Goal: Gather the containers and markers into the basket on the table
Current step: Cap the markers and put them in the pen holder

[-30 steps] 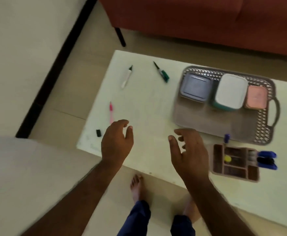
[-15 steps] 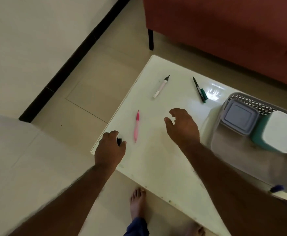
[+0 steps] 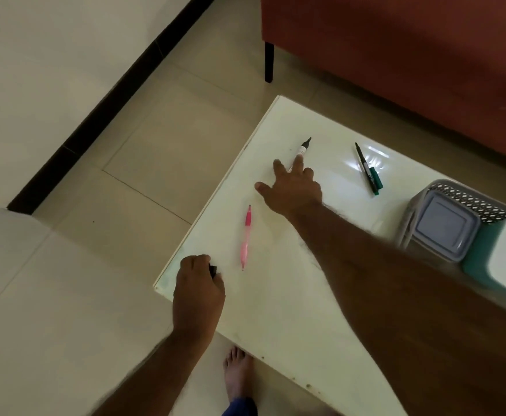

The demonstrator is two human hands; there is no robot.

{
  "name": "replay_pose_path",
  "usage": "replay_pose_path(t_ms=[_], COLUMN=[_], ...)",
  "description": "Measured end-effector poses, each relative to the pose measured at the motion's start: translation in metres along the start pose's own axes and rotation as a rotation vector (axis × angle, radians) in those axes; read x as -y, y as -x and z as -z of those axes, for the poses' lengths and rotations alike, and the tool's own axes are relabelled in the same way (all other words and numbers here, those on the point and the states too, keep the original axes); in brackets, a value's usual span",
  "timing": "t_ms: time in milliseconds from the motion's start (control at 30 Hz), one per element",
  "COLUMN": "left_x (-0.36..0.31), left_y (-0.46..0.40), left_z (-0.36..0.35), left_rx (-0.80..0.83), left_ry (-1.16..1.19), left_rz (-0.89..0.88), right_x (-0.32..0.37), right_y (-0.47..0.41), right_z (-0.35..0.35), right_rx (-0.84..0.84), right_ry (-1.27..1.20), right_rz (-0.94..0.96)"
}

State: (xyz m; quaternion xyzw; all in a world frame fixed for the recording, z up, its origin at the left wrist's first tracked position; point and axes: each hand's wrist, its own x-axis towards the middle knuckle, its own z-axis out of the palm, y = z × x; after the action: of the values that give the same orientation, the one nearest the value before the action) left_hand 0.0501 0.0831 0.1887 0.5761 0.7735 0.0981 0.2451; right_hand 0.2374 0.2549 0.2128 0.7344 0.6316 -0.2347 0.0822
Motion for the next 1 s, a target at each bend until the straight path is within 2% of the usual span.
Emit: replay_pose_path(t_ms=[200, 333, 500, 633, 733, 833, 1000], left_x=[0.008, -0.004, -0.030, -0.070, -0.106, -0.139, -0.180], left_y=[0.003, -0.004, -0.021, -0.017, 0.001, 0.023, 0.058], left_z=[-0.006, 0.004, 0.018, 0.042, 0.059, 0.070, 0.066], left_rx=[-0.038, -0.075, -0.057, 0.050, 0.219, 0.355, 0.454], left_ry=[-0.011, 0.030, 0.182, 0.329, 0.464, 0.516, 0.594], left_rz=[-0.020, -0.066, -0.133, -0.341, -0.435, -0.431, -0.487], right_x=[-0.014, -0.032, -0.048, -0.071, -0.090, -0.108, -0.143], right_y=[0.008, 0.022, 0.071, 0.140, 0.195, 0.240, 0.285], right_z=[-0.015, -0.021, -0.010, 0.005, 0.020, 0.032, 0.030], right_rx=[-0.211, -0.235, -0.208, -0.116, -0.154, -0.247, -0.307], right_ry=[-0.093, -0.081, -0.512, -0.755, -0.751, -0.679, -0.693], right_rz=[-0.084, -0.106, -0.202, -0.125, -0.074, -0.007, -0.049])
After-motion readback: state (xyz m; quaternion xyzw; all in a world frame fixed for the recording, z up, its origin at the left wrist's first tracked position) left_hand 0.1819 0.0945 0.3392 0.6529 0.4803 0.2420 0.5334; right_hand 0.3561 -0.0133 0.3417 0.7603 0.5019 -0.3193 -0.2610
